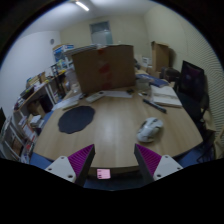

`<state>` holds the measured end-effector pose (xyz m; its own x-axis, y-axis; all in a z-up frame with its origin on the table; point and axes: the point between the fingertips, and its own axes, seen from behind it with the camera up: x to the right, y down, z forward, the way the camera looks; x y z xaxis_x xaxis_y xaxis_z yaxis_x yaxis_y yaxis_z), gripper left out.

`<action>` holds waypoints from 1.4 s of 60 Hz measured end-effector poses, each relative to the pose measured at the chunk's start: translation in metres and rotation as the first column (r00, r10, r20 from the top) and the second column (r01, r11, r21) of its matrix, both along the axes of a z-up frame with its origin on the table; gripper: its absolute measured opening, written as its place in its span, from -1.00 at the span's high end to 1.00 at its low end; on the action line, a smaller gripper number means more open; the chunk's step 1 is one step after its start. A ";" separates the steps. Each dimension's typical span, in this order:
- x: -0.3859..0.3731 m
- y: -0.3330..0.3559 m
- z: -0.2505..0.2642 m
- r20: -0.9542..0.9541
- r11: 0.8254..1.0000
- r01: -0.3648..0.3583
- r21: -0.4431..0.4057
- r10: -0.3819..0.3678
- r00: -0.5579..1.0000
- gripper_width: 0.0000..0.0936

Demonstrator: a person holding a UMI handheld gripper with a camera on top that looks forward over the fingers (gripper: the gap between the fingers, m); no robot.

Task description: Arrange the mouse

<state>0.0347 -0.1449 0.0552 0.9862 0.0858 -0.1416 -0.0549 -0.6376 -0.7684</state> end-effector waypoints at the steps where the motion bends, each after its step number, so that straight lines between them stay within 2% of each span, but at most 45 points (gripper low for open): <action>1: 0.010 0.002 -0.002 0.005 1.000 0.013 0.002 -0.013 1.000 -0.76; 7: 0.042 0.014 -0.006 0.072 0.996 0.078 0.036 -0.080 0.994 -0.76; 15: 0.101 0.042 -0.039 0.083 0.994 0.103 0.037 -0.106 0.991 -0.75; 27: 0.101 0.075 -0.069 0.047 0.994 0.111 0.010 -0.111 0.993 -0.79; 43: 0.099 0.134 -0.070 0.112 0.987 0.134 0.089 -0.144 0.983 -0.78; 47: 0.101 0.146 -0.070 0.111 0.983 0.146 0.108 -0.158 0.981 -0.70; 52: 0.108 0.153 -0.070 0.114 0.974 0.195 0.119 -0.209 0.971 -0.20; 57: 0.111 0.153 -0.072 0.116 0.968 0.225 0.110 -0.237 0.965 -0.08; 64: 0.111 0.151 -0.071 0.086 0.961 0.273 0.042 -0.276 0.957 0.12; 68: 0.111 0.154 -0.042 0.088 0.955 0.284 0.081 -0.290 0.953 0.15; 75: 0.074 0.175 0.052 0.048 0.931 0.278 0.237 -0.297 0.954 0.20; 80: 0.010 0.193 0.099 0.004 0.920 0.237 0.311 -0.251 0.968 0.21; 84: -0.055 0.207 0.109 0.001 0.926 0.168 0.339 -0.179 0.984 0.21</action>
<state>-0.0203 0.0621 0.1643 0.9934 -0.0501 -0.1028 -0.1135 -0.3244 -0.9391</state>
